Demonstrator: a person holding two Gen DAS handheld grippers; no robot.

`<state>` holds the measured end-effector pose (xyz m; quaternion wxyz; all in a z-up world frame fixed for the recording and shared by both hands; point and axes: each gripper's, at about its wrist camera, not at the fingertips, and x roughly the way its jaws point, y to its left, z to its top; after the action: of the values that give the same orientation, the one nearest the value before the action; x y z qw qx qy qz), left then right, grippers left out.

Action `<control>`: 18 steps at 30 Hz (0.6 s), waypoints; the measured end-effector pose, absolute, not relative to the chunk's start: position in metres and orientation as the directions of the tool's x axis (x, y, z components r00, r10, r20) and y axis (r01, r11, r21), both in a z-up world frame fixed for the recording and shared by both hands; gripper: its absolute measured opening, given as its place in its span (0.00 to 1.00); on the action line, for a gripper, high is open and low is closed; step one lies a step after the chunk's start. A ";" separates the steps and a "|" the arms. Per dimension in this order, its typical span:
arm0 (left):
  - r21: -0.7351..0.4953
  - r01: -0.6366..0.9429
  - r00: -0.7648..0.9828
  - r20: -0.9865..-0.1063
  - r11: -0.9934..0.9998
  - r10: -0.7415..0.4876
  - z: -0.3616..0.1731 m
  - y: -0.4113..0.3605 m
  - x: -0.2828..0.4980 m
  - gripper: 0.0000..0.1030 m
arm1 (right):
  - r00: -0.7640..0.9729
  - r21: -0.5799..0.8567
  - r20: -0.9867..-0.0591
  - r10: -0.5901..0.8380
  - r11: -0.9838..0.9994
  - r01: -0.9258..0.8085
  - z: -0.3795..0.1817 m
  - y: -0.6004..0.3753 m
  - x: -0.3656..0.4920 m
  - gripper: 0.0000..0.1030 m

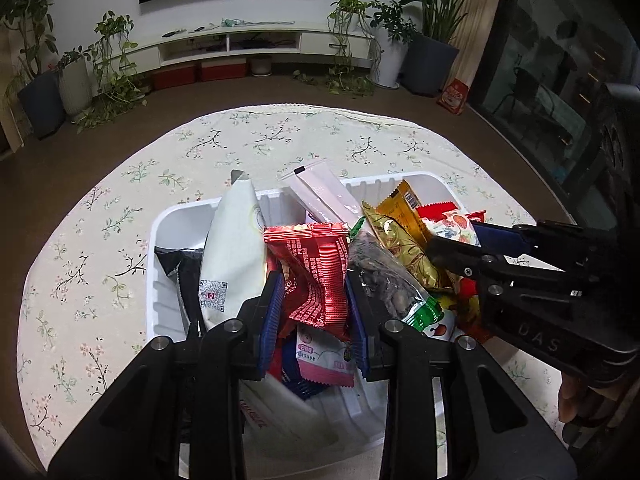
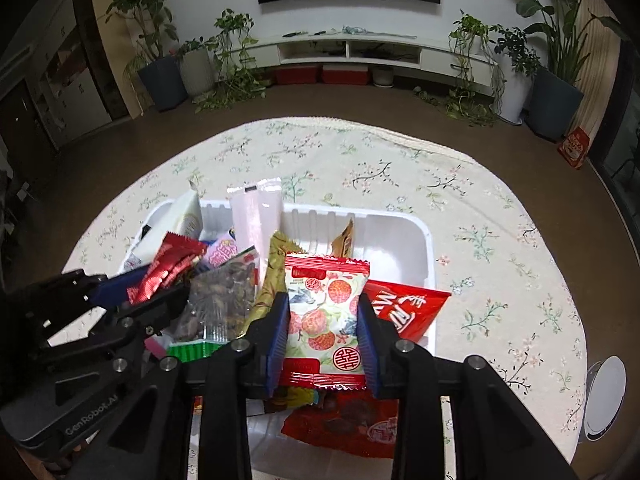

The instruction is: Organize snacks

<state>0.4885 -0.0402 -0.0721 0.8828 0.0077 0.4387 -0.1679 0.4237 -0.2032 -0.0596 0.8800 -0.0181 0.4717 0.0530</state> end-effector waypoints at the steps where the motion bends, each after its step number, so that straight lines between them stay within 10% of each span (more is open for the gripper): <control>1: -0.133 0.307 0.557 -0.778 0.943 -0.291 -0.073 -0.040 0.488 0.28 | 0.550 0.017 -0.832 0.075 0.994 -0.111 -0.060 -0.203 0.424 0.35; 6: -0.122 0.313 0.557 -0.779 0.942 -0.287 -0.075 -0.044 0.486 0.30 | 0.557 0.012 -0.827 0.071 0.994 -0.108 -0.058 -0.203 0.424 0.37; 9: -0.120 0.297 0.564 -0.779 0.947 -0.275 -0.073 -0.041 0.484 0.51 | 0.563 0.001 -0.824 0.063 0.994 -0.110 -0.057 -0.202 0.424 0.37; 18: -0.115 0.279 0.599 -0.755 0.953 -0.267 -0.060 -0.037 0.471 0.69 | 0.611 -0.009 -0.790 0.055 0.995 -0.101 -0.036 -0.200 0.409 0.50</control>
<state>0.4713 -0.0372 -0.0595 0.8941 0.0073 0.4211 -0.1525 0.4090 -0.2003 -0.0358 0.8970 -0.0262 0.4390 0.0436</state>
